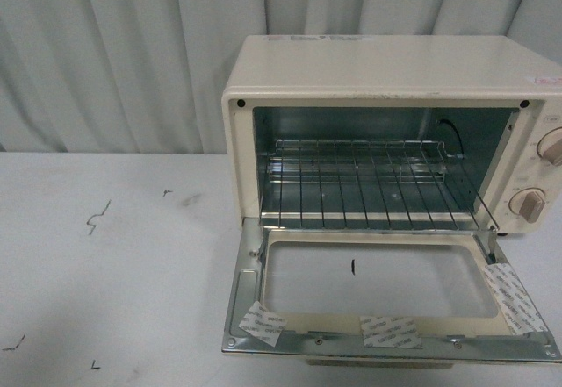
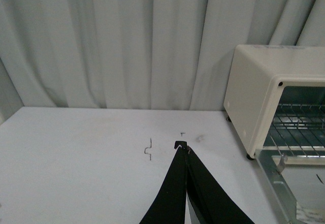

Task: Open oven

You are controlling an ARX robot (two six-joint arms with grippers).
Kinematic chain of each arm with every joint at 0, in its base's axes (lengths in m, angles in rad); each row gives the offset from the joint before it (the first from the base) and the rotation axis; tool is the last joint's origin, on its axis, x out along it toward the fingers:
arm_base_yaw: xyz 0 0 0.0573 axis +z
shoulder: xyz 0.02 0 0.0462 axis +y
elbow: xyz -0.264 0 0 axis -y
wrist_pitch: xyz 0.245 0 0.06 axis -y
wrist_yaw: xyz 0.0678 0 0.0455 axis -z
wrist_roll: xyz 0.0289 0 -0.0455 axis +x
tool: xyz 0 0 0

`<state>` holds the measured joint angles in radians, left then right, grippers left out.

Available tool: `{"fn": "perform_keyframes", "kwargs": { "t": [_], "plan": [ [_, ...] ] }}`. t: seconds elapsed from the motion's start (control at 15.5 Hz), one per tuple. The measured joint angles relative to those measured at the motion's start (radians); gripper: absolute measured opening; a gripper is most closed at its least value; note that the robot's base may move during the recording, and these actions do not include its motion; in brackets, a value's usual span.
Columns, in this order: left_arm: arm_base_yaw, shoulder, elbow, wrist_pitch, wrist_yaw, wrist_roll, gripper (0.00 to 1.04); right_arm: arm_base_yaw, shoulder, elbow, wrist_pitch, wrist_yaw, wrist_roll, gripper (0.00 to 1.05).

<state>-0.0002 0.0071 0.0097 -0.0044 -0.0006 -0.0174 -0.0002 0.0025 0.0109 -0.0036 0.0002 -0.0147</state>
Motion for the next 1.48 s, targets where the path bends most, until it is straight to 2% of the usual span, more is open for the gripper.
{"fn": "perform_keyframes", "kwargs": {
  "t": [0.06,0.19,0.58,0.64,1.48],
  "plan": [
    [0.0,0.0,0.0,0.001,0.001,0.0,0.02,0.0,0.0,0.0,0.0,0.0,0.0,0.98],
    [0.0,0.0,0.0,0.001,0.0,0.0,0.23,0.0,0.0,0.0,0.0,0.0,0.0,0.98],
    [0.0,0.0,0.0,0.001,0.0,0.0,0.95,0.0,0.0,0.0,0.0,0.0,0.0,0.98],
    [0.0,0.0,0.0,0.001,0.0,0.001,0.99,0.0,0.0,0.0,0.0,0.0,0.0,0.98],
    [0.0,0.0,0.0,0.003,0.0,0.0,0.98,0.0,0.0,0.0,0.003,0.0,0.0,0.98]
  ]
}}
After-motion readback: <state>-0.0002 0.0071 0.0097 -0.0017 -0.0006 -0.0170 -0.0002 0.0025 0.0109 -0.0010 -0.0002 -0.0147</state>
